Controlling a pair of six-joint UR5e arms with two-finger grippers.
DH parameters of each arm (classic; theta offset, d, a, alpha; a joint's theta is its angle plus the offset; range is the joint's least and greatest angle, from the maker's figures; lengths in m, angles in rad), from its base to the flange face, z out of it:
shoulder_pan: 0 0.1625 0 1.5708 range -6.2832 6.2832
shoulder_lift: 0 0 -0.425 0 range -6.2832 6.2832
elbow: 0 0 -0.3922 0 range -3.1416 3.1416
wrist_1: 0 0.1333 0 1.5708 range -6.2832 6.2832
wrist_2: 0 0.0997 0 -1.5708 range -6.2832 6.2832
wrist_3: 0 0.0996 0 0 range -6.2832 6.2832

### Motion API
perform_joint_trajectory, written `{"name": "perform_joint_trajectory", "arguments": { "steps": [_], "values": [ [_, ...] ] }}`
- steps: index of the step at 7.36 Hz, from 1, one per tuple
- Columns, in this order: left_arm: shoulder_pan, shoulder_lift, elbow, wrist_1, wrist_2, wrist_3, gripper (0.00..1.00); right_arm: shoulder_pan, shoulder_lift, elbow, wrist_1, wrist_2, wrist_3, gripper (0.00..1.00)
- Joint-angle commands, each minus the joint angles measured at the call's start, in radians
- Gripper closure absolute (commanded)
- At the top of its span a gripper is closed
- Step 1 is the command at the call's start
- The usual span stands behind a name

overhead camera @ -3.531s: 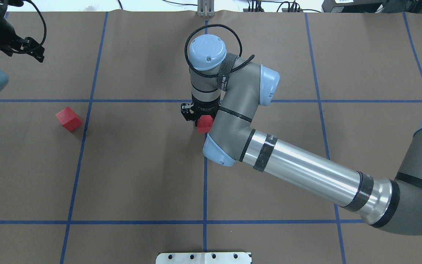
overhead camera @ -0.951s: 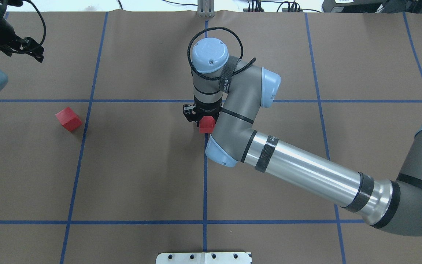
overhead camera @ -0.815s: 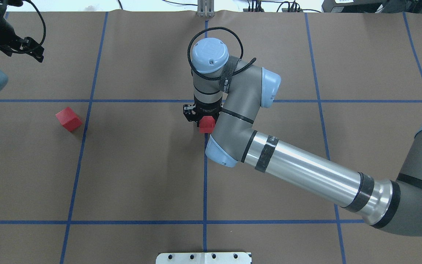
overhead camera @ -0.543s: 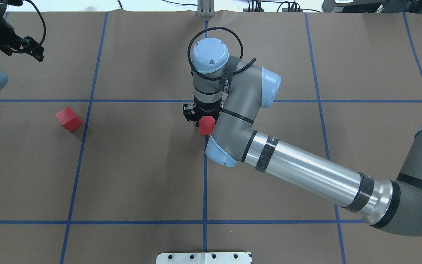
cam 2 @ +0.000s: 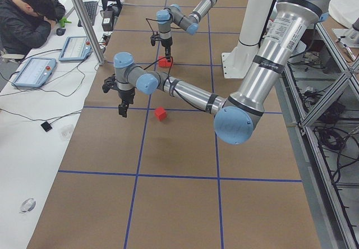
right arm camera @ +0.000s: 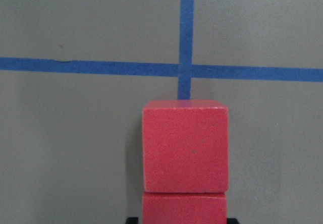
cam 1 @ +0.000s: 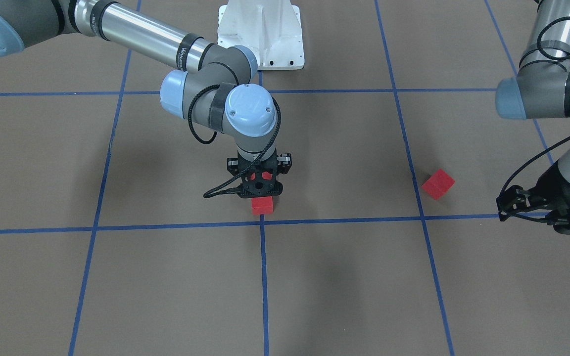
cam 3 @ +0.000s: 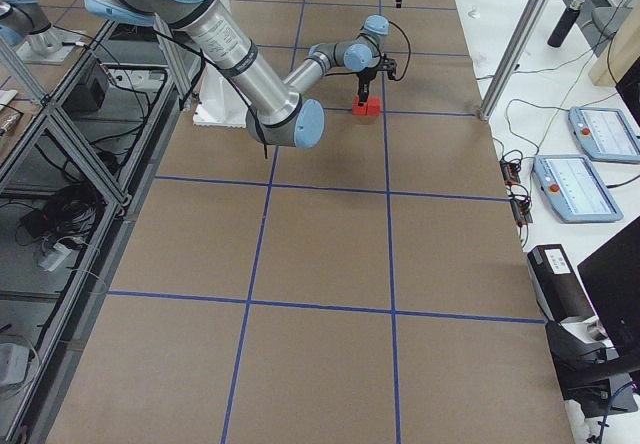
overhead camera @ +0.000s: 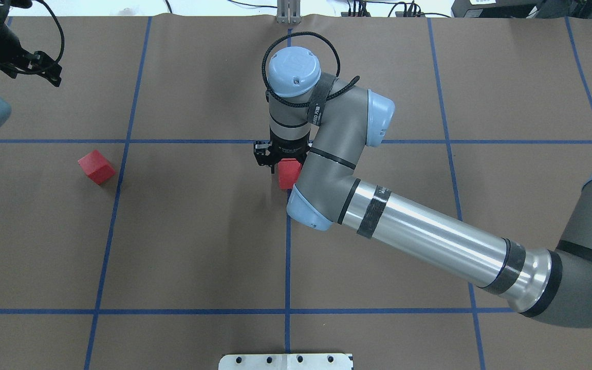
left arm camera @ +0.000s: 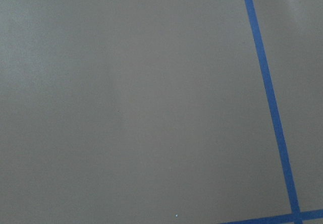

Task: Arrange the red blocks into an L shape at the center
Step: 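Open the right gripper and lift it away from the cubes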

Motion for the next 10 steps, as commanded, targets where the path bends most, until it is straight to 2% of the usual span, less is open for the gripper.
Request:
{"name": "perform_joint_trajectory", "arguments": {
  "steps": [1,3,4,5,7,8,10],
  "values": [
    [0.0,-0.002,0.0,0.0,0.0,-0.002,0.0,0.045,0.0,0.071,-0.041,0.033,0.001,0.01],
    [0.001,-0.002,-0.002,0.0,0.0,-0.031,0.0,0.077,-0.004,0.18,-0.172,0.029,-0.004,0.01],
    [0.006,-0.003,-0.018,0.0,0.0,-0.113,0.0,0.116,-0.014,0.222,-0.223,0.035,-0.01,0.01],
    [0.012,-0.002,-0.041,0.0,-0.002,-0.199,0.0,0.14,-0.038,0.252,-0.253,0.036,-0.045,0.01],
    [0.07,0.038,-0.113,-0.002,0.001,-0.357,0.0,0.201,-0.157,0.341,-0.256,0.039,-0.166,0.01],
    [0.14,0.081,-0.168,-0.009,0.033,-0.497,0.0,0.219,-0.205,0.374,-0.25,0.043,-0.188,0.01],
    [0.292,0.17,-0.192,-0.143,0.188,-0.725,0.0,0.251,-0.253,0.404,-0.245,0.041,-0.247,0.01]
  ]
}}
